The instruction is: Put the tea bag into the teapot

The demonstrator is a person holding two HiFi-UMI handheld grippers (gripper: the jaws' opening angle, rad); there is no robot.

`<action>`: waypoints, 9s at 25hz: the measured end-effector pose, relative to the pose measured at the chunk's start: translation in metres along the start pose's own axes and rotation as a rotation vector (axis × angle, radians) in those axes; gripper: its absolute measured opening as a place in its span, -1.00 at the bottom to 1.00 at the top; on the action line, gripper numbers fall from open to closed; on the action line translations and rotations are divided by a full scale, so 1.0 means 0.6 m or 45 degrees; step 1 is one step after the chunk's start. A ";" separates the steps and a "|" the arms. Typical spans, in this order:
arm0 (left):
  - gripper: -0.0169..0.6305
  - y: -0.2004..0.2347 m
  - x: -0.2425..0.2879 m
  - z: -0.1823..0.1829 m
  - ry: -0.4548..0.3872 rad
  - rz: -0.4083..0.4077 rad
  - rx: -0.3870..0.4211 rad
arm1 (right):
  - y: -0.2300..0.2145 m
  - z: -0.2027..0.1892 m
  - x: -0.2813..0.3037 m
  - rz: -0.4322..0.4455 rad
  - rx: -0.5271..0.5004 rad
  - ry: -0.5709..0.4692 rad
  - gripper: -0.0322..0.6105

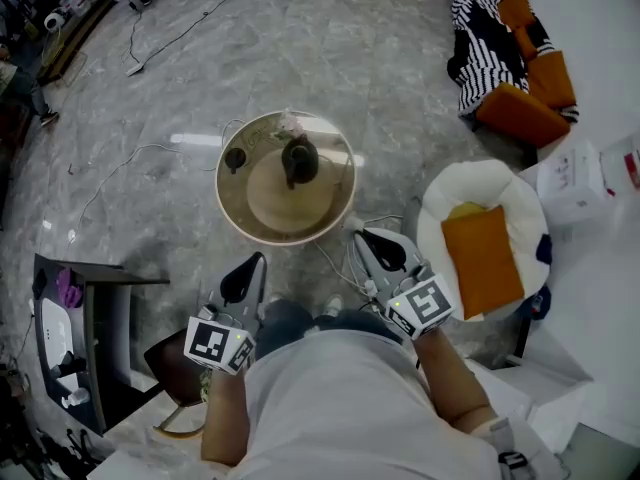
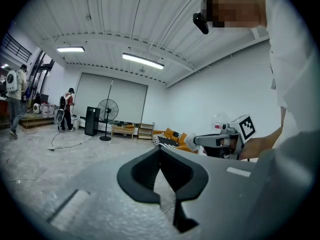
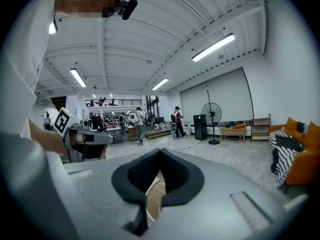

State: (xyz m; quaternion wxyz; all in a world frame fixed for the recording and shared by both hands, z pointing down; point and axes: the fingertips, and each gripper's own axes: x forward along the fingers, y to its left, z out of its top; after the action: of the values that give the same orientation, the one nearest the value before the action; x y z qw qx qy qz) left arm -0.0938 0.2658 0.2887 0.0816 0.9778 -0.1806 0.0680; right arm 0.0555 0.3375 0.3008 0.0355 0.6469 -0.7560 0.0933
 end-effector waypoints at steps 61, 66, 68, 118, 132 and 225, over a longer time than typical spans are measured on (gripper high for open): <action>-0.93 0.452 0.185 -0.092 0.212 0.454 -0.347 | -0.252 -0.246 0.601 0.336 -0.004 0.656 -0.89; -0.93 0.431 0.189 -0.110 0.264 0.532 -0.379 | -0.275 -0.323 0.616 0.391 -0.020 0.752 -0.89; -0.93 0.423 0.188 -0.119 0.280 0.551 -0.394 | -0.283 -0.353 0.621 0.403 -0.031 0.789 -0.89; -0.93 0.403 0.152 -0.210 0.362 0.728 -0.557 | -0.308 -0.632 0.697 0.432 -0.503 1.369 -0.84; -0.93 0.392 0.152 -0.199 0.339 0.717 -0.540 | -0.316 -0.612 0.686 0.407 -0.478 1.367 -0.69; -0.93 0.421 0.212 -0.169 0.260 0.418 -0.474 | -0.260 -0.350 0.621 0.309 -0.082 0.948 -0.83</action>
State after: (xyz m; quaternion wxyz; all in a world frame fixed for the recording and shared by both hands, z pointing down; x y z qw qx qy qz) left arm -0.0787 0.0086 0.4428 0.2657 0.8917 -0.3370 0.1441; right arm 0.1352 -0.0080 0.5866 0.3163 0.4733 -0.7649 0.3015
